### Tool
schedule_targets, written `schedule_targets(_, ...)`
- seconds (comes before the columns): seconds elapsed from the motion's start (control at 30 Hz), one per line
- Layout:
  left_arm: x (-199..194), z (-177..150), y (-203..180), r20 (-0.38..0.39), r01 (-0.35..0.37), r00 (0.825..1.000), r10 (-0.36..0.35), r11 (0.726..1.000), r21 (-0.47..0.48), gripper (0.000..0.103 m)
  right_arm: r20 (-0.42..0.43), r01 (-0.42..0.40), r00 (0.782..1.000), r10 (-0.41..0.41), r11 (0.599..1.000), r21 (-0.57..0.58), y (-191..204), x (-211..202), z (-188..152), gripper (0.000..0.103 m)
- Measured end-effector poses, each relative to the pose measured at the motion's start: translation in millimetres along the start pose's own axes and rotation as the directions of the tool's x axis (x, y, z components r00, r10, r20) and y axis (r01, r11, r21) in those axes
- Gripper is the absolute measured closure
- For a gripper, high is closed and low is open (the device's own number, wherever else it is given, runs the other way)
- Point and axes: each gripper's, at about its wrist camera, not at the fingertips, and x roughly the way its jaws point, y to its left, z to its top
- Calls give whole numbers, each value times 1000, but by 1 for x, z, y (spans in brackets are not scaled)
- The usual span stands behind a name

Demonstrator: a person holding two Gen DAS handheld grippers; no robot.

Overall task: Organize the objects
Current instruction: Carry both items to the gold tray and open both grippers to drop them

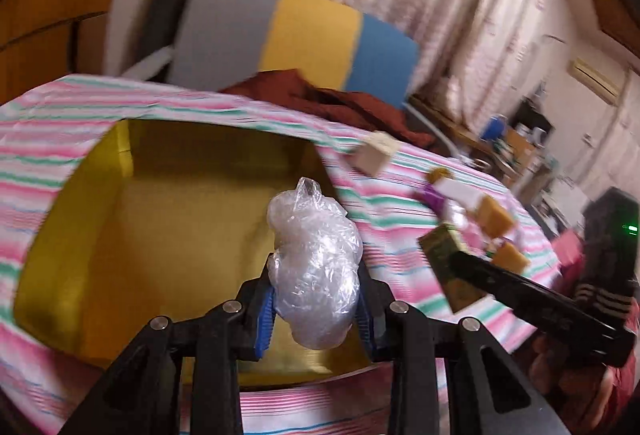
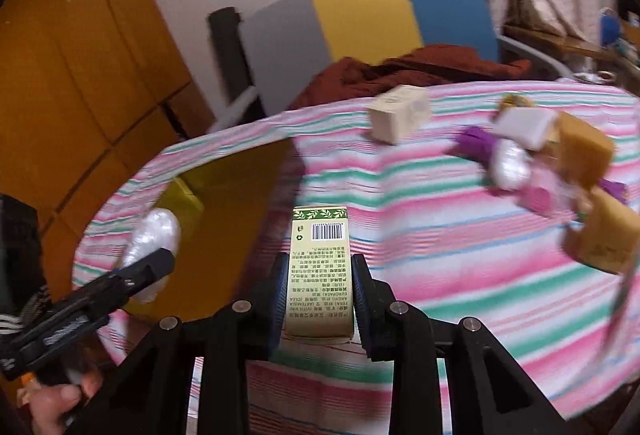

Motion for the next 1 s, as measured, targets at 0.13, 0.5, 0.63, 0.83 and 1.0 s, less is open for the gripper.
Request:
schedule_targets(0.13, 0, 0, 35, -26, -76, 997, 74, 996, -47, 70, -35, -82, 996, 80, 995, -58, 45, 20, 2, 73)
schedule_targets(0.5, -3, -4, 101, -62, -232, 972, 226, 965, -121, 69, -163, -187, 972, 172, 979, -81, 124, 89, -4, 59)
schedule_targets(0.63, -3, -3, 116, -75, -237, 971, 227, 953, -187, 54, -149, -186, 973, 174, 980, -72, 123, 86, -10, 44)
schedule_targets(0.83, -8, -3, 114, -56, -297, 955, 292, 939, -175, 46, -111, -165, 981, 162, 986, -22, 105, 72, -12, 38)
schedule_targets(1.0, -16, -2, 105, -17, -261, 965, 263, 944, -202, 46, -77, -156, 985, 156, 988, 11, 93, 62, -7, 34)
